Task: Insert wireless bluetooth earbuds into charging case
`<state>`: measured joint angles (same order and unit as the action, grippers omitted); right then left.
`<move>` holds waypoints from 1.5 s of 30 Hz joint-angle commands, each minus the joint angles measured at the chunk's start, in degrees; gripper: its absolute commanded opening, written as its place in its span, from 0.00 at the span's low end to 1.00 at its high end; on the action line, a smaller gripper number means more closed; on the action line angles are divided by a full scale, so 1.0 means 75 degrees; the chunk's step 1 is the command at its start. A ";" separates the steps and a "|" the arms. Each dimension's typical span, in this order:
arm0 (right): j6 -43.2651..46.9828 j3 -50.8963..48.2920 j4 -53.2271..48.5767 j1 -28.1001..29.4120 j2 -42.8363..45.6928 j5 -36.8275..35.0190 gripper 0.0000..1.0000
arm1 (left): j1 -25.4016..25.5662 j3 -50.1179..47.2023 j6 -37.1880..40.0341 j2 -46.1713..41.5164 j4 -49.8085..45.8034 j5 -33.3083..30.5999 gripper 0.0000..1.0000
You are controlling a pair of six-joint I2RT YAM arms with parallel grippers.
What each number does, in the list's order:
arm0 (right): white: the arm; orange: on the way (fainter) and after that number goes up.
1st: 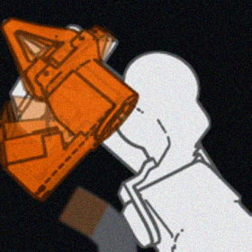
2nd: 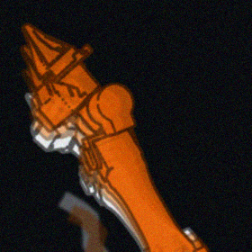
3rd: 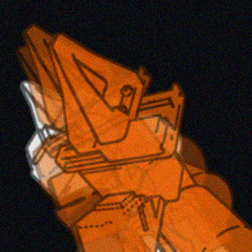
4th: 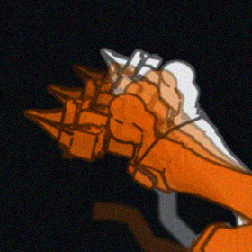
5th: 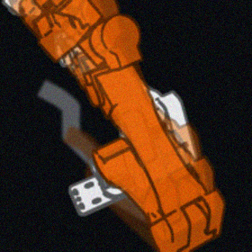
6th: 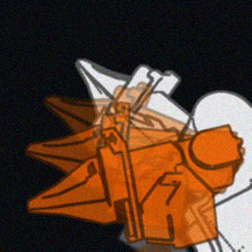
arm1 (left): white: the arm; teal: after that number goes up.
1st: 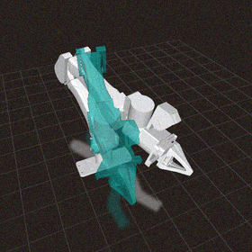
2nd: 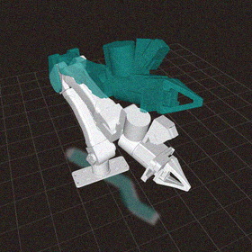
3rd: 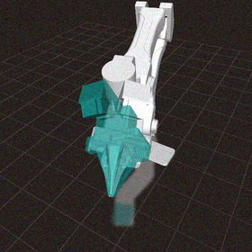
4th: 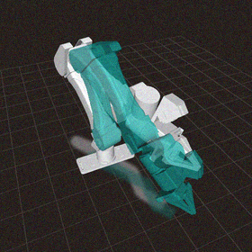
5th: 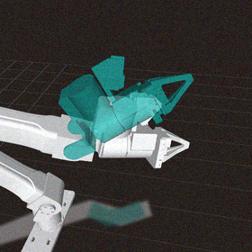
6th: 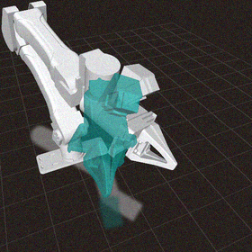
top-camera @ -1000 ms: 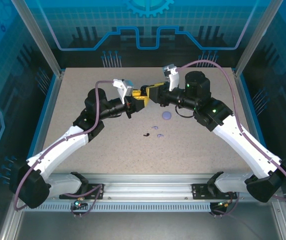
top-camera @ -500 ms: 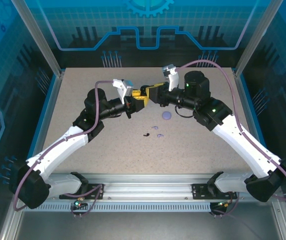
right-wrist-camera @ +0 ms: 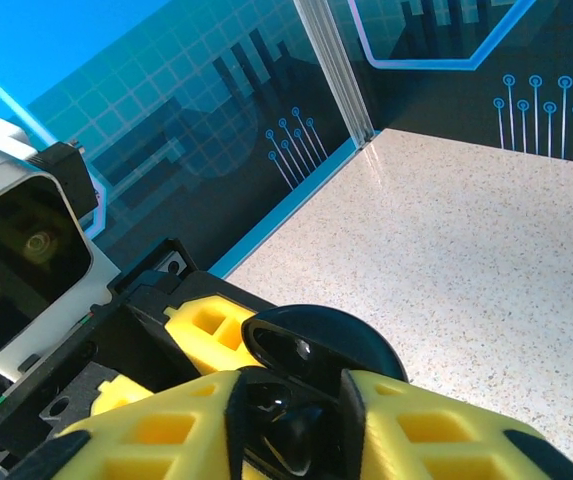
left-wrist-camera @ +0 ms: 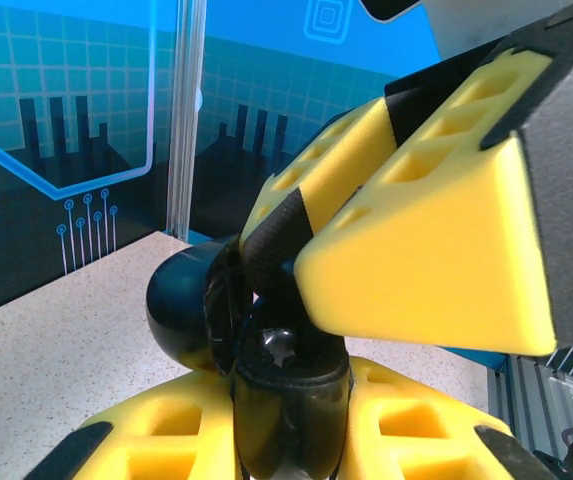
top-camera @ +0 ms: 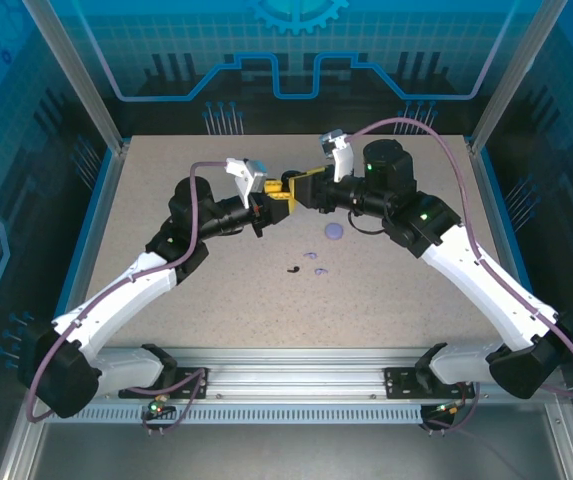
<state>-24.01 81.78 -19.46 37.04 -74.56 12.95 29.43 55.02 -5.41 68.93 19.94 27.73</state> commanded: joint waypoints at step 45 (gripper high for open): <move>0.0521 0.0778 -0.1886 -0.0200 0.0539 -0.1404 0.36 | 0.0060 0.0112 0.0290 -0.0259 -0.0004 0.0325 0.21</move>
<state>-21.04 85.84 -30.63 36.21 -70.72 3.44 29.43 55.02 -4.32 68.55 19.49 28.34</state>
